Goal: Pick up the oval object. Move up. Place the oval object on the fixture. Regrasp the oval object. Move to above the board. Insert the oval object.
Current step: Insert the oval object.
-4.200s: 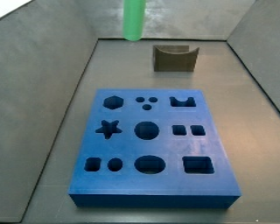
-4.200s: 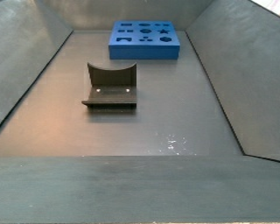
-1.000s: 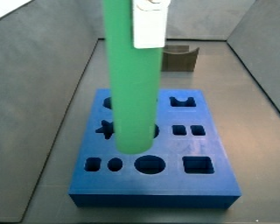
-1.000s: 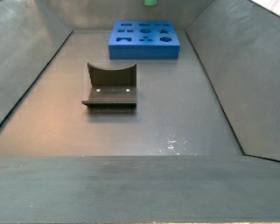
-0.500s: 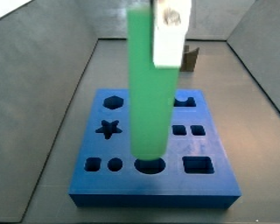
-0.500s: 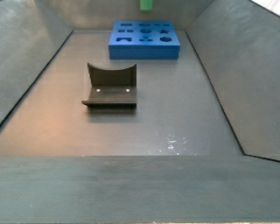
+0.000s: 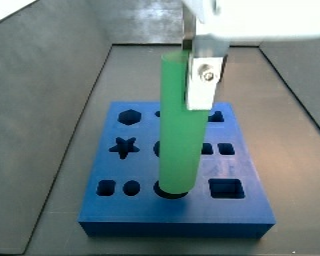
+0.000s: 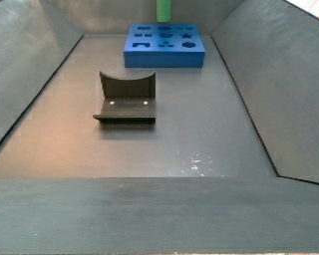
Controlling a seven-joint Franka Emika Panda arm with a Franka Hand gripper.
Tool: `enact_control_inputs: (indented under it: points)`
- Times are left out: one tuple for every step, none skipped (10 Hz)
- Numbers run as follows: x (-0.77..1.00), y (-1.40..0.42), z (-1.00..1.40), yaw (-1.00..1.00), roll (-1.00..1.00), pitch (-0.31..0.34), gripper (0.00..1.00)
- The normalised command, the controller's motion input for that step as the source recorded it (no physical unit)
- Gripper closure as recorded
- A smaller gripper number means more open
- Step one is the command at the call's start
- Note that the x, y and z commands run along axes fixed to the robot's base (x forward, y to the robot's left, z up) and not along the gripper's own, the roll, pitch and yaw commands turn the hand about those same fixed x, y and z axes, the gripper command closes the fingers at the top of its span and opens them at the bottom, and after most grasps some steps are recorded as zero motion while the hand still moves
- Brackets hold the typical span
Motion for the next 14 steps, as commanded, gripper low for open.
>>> enact_control_inputs:
  points:
    - [0.06,0.02,0.0,0.0,-0.03,0.0,1.0]
    - [0.0,0.03,-0.01,0.0,0.0,0.0,1.0]
    - [-0.12,0.0,-0.34,0.0,0.03,0.001,1.0]
    - [-0.03,0.01,-0.36,0.0,0.01,0.003,1.0]
    - [0.0,0.0,-0.25,0.0,0.0,0.003,1.0]
    - [0.0,0.0,0.0,0.0,0.0,-0.004,1.0]
    - [0.05,0.0,-0.07,0.0,0.0,0.0,1.0]
    - [0.11,0.01,-0.13,0.0,0.0,0.0,1.0]
    - [0.07,0.02,-0.21,-0.01,0.0,0.0,1.0]
    - [0.1,0.01,-0.21,-0.09,0.0,0.0,1.0]
    - [0.08,0.0,-0.22,-0.22,0.0,0.0,1.0]
    - [0.12,0.0,-0.32,-0.5,0.0,0.0,1.0]
    - [0.15,-0.01,-0.39,-0.69,0.0,0.0,1.0]
    - [0.06,0.0,-0.4,-0.67,0.0,0.0,1.0]
